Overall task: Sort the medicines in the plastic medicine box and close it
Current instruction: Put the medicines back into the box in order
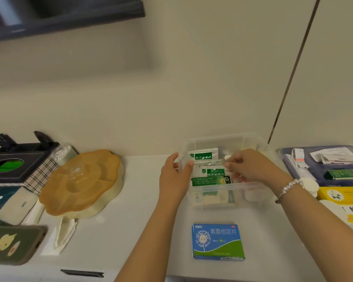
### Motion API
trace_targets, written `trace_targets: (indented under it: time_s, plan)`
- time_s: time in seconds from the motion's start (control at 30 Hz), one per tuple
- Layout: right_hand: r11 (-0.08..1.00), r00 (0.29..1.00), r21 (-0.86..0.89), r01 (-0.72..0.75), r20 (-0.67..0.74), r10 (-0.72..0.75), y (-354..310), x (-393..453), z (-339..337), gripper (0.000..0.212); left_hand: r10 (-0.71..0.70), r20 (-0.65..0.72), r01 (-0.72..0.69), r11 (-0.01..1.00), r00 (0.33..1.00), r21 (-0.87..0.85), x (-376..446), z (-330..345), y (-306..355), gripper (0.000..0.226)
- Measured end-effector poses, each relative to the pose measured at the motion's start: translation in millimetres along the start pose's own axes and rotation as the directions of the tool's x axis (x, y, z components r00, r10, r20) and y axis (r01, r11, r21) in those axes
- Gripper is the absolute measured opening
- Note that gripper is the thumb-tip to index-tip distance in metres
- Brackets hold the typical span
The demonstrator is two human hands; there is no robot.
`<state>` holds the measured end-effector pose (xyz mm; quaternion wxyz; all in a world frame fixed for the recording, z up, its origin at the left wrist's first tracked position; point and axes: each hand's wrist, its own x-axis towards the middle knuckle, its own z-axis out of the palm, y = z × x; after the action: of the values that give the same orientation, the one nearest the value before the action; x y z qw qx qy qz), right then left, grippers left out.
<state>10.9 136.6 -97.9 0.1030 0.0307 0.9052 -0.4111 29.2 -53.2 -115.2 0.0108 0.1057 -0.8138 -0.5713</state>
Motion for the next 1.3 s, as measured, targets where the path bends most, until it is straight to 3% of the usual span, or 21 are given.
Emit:
trace_targets:
  time_s: [0.17, 0.27, 0.5, 0.67, 0.87, 1.0, 1.17, 1.3]
  plan:
    - [0.982, 0.981, 0.013, 0.186, -0.059, -0.185, 1, -24, -12, 0.017, 0.213, -0.093, -0.196, 0.966, 0.973, 0.166, -18, 11, 17, 0.045]
    - [0.963, 0.958, 0.055, 0.263, -0.137, -0.254, 4, -44, -18, 0.014, 0.336, -0.075, -0.313, 0.924, 0.939, 0.220, -34, 23, 30, 0.037]
    - [0.940, 0.897, 0.097, 0.326, -0.346, -0.275, 31, -88, -49, 0.012, 0.369, 0.106, -0.369, 0.929, 0.923, -0.020, -74, 72, 48, 0.018]
    - [0.969, 0.897, 0.101, 0.226, -0.410, -0.167, 69, -114, -77, 0.011, 0.341, 0.248, -0.326, 0.940, 0.907, -0.102, -97, 115, 53, 0.010]
    - [0.996, 0.914, 0.048, 0.070, -0.403, -0.045, 112, -132, -103, 0.010, 0.322, 0.359, -0.315, 0.946, 0.876, -0.080, -118, 163, 55, 0.007]
    - [0.997, 0.903, -0.045, -0.069, -0.427, 0.044, 139, -133, -115, 0.022, 0.333, 0.351, -0.358, 0.934, 0.875, 0.007, -122, 191, 55, 0.011]
    - [0.922, 0.873, -0.206, -0.327, -0.440, 0.211, 167, -128, -127, 0.048, 0.327, 0.343, -0.399, 0.902, 0.881, 0.166, -116, 217, 58, 0.020]
    - [0.913, 0.887, -0.122, -0.389, -0.316, 0.336, 179, -126, -137, 0.036, 0.295, 0.394, -0.406, 0.882, 0.870, 0.237, -118, 228, 53, 0.022]
